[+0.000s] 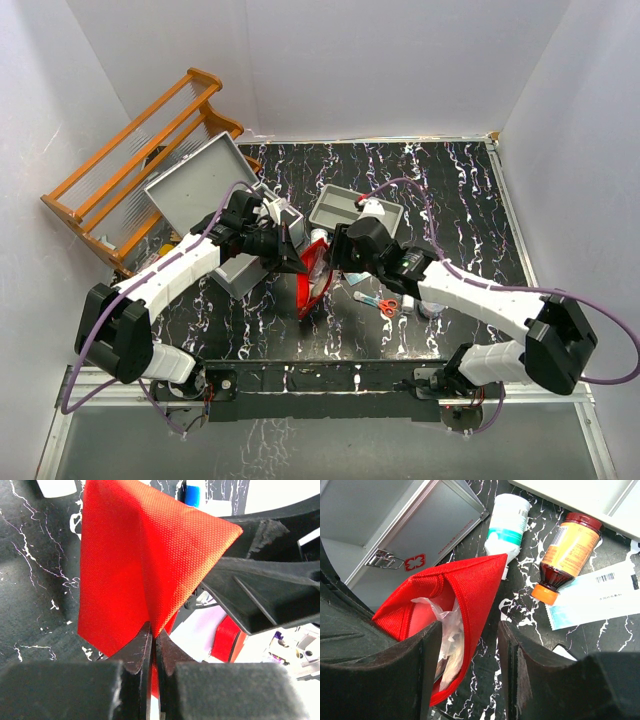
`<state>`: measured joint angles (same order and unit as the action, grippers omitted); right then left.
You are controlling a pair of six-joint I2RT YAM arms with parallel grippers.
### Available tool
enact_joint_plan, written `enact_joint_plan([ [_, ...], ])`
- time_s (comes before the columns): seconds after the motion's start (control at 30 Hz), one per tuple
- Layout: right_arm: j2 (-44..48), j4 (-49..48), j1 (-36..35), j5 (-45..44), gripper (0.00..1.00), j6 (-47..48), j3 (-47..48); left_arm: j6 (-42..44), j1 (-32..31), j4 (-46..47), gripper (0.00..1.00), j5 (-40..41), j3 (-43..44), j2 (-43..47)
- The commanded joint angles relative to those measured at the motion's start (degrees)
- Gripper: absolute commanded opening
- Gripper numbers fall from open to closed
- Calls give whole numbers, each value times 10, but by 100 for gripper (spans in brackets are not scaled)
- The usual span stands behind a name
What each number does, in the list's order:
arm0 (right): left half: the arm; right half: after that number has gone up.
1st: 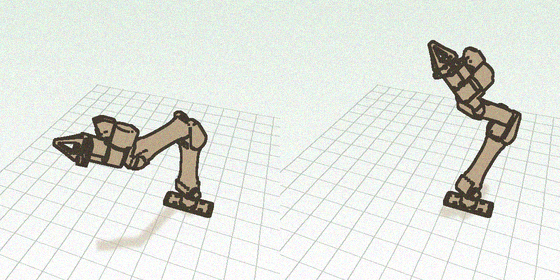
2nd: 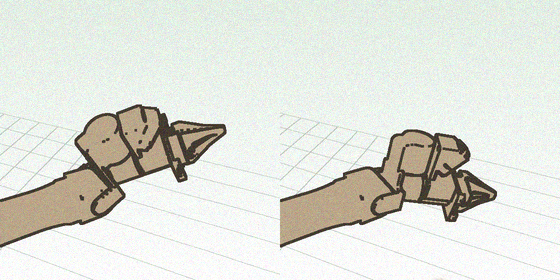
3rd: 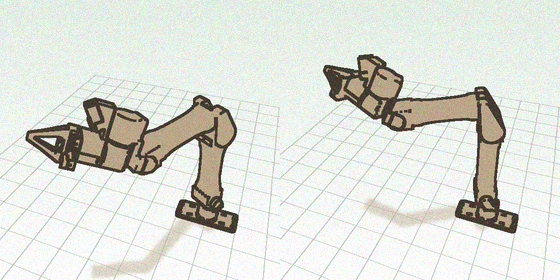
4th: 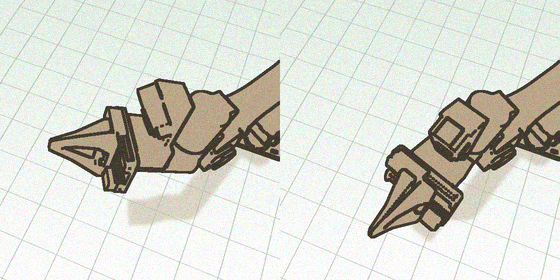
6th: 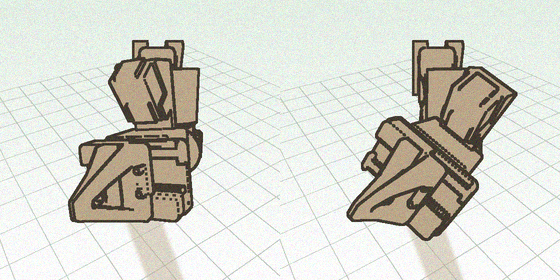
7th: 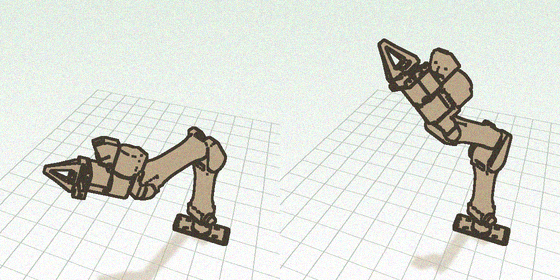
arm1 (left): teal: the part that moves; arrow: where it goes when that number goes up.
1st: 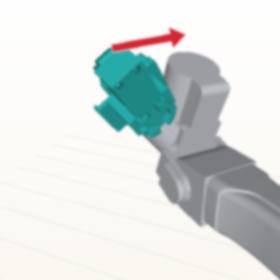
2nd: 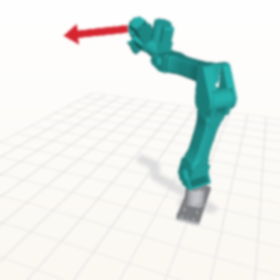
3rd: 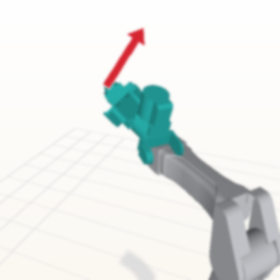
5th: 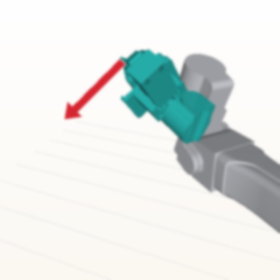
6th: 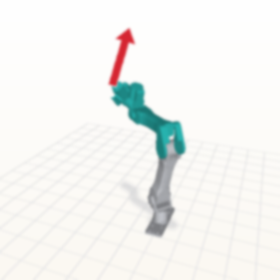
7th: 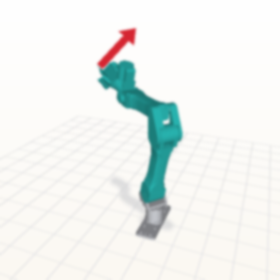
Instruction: Organize the medicine kit
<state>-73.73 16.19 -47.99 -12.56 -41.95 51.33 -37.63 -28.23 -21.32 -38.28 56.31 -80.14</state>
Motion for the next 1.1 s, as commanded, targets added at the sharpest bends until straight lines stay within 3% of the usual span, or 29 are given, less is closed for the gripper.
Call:
enact_joint_plan([
  [0.0,-32,-34,-1,-21,45,22,31,19,-1,13,0,-44,-8,29],
  [0.5,-90,-39,0,-13,41,-21,32,38,-1,27,0,-66,-19,34],
  [0.73,-84,-76,-1,79,49,-25,14,27,-1,30,0,-55,-23,38],
  [0.9,-92,-60,-1,51,49,-38,6,20,0,35,0,-47,-24,42],
  [1.07,-113,15,-2,-12,47,-44,37,25,-1,17,0,-25,-19,44],
])
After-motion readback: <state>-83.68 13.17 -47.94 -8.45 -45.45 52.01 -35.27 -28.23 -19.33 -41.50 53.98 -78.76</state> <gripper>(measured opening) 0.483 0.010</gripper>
